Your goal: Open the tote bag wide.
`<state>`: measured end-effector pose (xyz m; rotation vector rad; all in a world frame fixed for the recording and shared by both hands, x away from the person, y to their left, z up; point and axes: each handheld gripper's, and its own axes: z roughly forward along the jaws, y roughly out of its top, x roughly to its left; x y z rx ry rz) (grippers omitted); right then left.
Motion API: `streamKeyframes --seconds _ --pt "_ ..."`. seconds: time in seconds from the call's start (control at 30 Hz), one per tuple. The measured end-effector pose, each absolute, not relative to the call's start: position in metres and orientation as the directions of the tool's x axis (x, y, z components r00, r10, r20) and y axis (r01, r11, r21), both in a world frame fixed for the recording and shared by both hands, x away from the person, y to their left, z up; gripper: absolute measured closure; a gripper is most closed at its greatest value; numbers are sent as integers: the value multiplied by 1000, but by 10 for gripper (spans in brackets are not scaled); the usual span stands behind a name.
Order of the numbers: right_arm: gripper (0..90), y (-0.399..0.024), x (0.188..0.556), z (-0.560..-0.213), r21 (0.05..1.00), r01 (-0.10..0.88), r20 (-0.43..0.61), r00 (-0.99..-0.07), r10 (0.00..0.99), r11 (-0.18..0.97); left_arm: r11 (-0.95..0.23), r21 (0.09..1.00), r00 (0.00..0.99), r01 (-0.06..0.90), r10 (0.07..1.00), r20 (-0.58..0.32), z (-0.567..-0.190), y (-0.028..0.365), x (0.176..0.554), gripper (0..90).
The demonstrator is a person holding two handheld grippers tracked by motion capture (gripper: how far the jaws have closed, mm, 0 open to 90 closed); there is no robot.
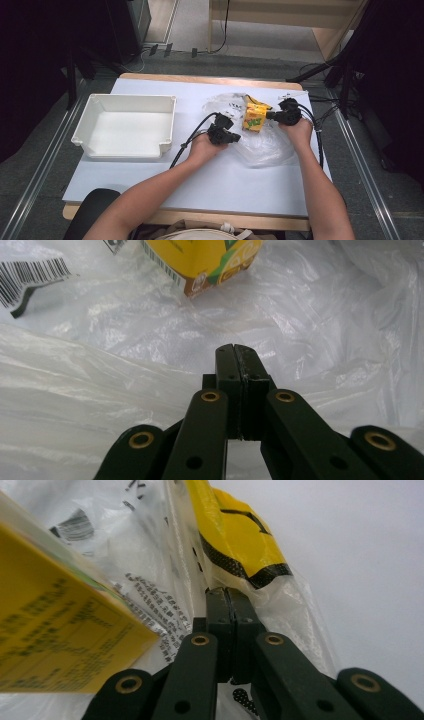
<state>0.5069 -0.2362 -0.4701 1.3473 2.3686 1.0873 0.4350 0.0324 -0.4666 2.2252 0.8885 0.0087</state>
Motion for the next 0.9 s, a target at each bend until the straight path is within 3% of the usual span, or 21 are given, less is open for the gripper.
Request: streamKeyframes --seconds 0.5,0.9 --pt "900 -258 524 -481 700 689 147 -399 905 190 -502 625 764 598 592 -256 -470 49 421 900" --pt "900 -265 534 -479 689 703 96 -326 941 174 -507 616 766 603 585 -267 -469 59 415 900"
